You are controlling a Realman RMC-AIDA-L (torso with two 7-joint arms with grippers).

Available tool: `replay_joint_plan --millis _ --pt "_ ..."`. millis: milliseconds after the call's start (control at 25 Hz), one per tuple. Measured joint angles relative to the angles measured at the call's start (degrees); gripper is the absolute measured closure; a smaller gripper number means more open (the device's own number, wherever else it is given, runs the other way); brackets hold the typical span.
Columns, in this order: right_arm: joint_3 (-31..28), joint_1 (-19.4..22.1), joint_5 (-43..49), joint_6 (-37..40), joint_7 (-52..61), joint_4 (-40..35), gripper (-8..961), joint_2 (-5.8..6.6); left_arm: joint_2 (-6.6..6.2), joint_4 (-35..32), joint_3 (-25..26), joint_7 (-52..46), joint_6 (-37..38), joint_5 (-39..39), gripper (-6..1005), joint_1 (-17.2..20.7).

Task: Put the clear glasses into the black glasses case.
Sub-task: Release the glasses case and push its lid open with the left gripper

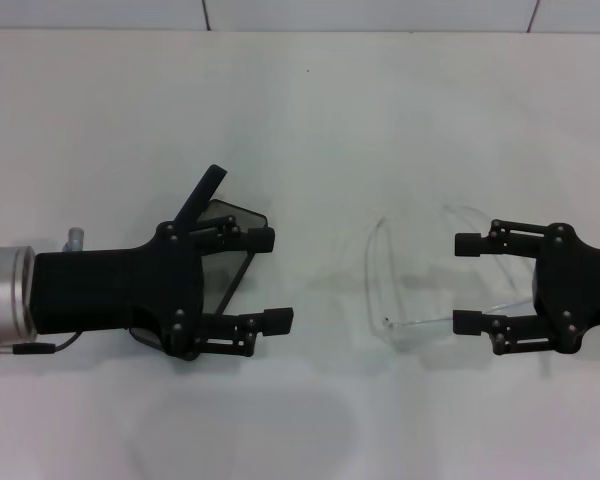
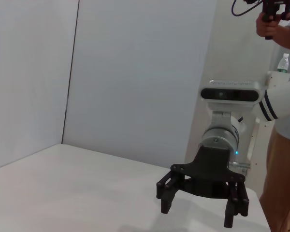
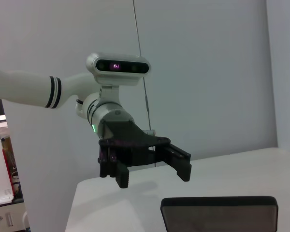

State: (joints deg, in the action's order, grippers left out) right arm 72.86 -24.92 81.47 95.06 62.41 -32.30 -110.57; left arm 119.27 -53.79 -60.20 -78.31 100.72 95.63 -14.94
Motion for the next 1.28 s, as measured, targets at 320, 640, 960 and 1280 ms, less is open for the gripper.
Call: replay_joint_plan --millis 320,640,960,1280 --pt "0.0 -0.25 0.0 -0.35 0.0 0.23 146 -0.28 0.0 0.0 0.0 0.0 0.0 -0.01 121 0.0" --pt "-0.84 0.12 -0.18 -1.78 0.45 0.0 146 -0.83 0.09 0.01 0.92 0.0 0.01 -0.77 121 0.1" --pt "-1.87 -0.09 2.14 -1.21 12.1 -7.06 147 1.62 0.3 3.77 3.97 2.23 0.1 -4.54 122 1.11" --pt "-6.92 -7.02 14.83 3.23 32.77 -21.75 147 4.38 0.38 5.88 5.23 5.44 0.14 -4.58 122 3.2"
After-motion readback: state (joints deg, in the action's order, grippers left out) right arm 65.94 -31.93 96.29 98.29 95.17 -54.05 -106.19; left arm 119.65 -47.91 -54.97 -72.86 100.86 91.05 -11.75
